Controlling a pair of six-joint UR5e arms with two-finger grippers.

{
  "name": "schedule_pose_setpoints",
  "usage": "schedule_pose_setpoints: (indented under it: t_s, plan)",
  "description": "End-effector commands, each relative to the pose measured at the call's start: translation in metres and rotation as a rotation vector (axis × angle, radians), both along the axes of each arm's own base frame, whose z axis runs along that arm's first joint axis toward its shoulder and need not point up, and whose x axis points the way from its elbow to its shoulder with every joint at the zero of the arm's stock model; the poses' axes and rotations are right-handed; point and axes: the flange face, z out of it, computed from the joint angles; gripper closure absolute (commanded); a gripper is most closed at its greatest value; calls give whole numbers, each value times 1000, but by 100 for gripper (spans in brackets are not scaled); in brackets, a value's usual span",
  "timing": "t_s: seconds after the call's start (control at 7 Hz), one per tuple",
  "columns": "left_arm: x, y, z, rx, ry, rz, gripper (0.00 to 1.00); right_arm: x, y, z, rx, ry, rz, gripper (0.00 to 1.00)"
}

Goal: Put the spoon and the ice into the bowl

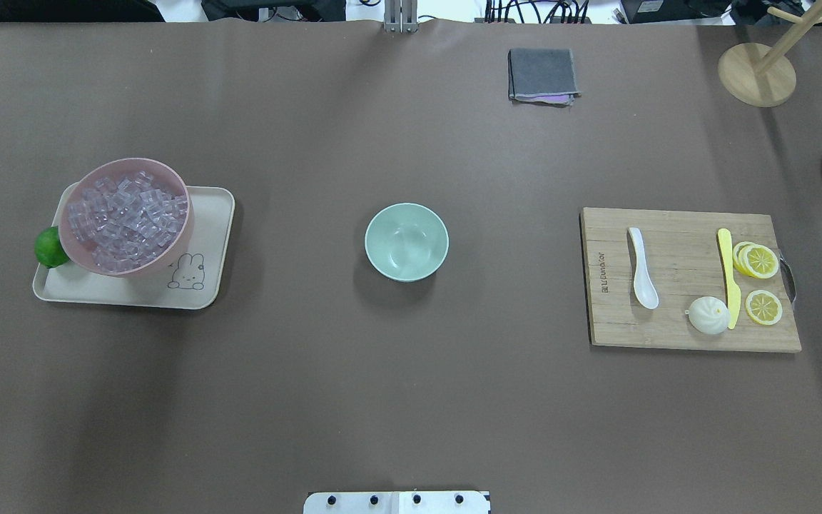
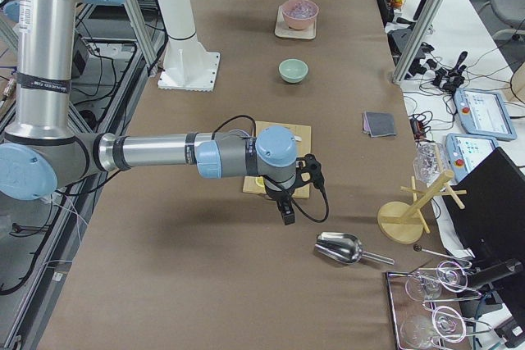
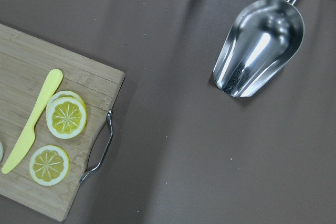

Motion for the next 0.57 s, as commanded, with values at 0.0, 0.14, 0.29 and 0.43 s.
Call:
schedule_pose_setpoints:
  t_s: [0.0,0.14,0.29,0.43]
  plan:
    - [0,1,5,-3,-1,1,2,0,-1,-1,5,0,0,0]
    - [0,1,8,-7,-1,1,2,0,-1,-2,6,0,0,0]
    - [0,1,7,-2,-1,3,2,0,-1,-1,5,0,0,0]
    - [0,9,12,3,-1,3,2,0,-1,-3,9,2,0,0]
